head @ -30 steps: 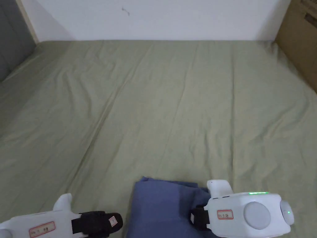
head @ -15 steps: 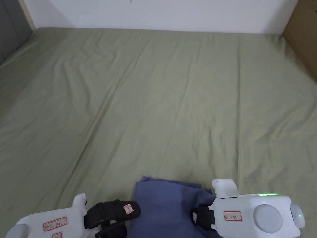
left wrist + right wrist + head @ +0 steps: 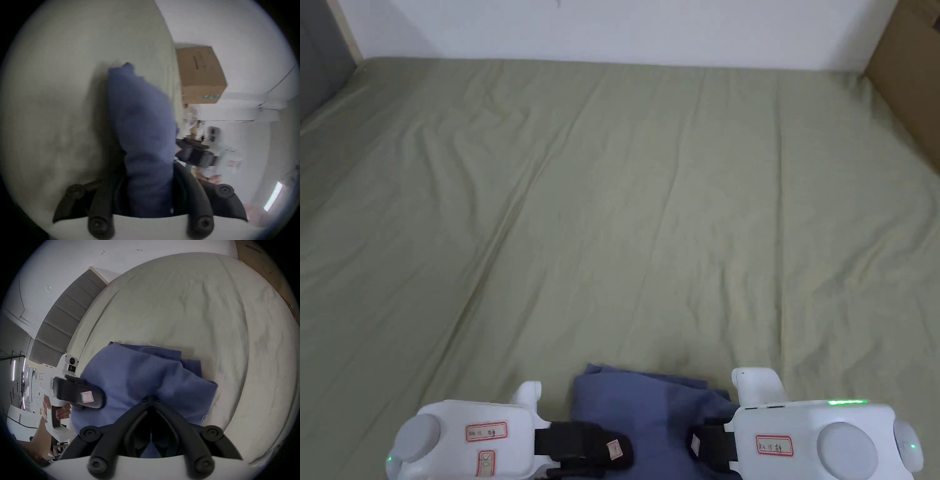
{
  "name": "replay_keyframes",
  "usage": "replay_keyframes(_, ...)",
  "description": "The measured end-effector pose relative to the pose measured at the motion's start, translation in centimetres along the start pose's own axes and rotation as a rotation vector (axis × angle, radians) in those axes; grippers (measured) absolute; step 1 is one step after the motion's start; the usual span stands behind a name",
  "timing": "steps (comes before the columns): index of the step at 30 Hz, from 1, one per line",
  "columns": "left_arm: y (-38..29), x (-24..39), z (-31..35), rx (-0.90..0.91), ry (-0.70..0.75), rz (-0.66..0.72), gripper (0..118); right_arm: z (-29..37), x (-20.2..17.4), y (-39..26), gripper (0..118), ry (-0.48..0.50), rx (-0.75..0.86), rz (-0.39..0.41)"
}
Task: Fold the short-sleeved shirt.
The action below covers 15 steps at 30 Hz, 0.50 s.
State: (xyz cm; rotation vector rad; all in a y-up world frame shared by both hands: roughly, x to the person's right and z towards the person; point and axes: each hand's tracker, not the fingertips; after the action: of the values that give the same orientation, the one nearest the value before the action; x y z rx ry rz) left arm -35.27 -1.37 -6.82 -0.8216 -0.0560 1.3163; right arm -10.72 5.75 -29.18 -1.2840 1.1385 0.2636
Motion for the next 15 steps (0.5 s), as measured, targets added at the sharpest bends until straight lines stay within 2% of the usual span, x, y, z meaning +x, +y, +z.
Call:
replay_keyframes(3, -0.3, 0.6, 1.3, 0.006, -0.070, 0.011, 28, 0.8, -0.8, 0.0, 0, -0.002, 0.015, 0.012)
replay_keyframes(5, 0.2, 1.0, 3.1, 0.036, -0.013, -0.062, 28, 1.3, -1.4, 0.1, 0, -0.010, 0.027, 0.024)
replay_keyframes(8, 1.0, 0.8, 6.9, 0.070, 0.057, -0.098, 28, 1.9, -2.0, 0.4, 0, -0.012, 0.042, 0.034)
replay_keyframes(11, 2.3, -0.1, 12.6, 0.138, 0.196, -0.114, 28, 2.2, -2.7, 0.4, 0, -0.024, 0.053, 0.050)
replay_keyframes(15, 4.5, -1.7, 20.7, 0.214, 0.455, -0.122, 28, 2.1, -3.3, 0.5, 0, -0.028, 0.050, 0.056)
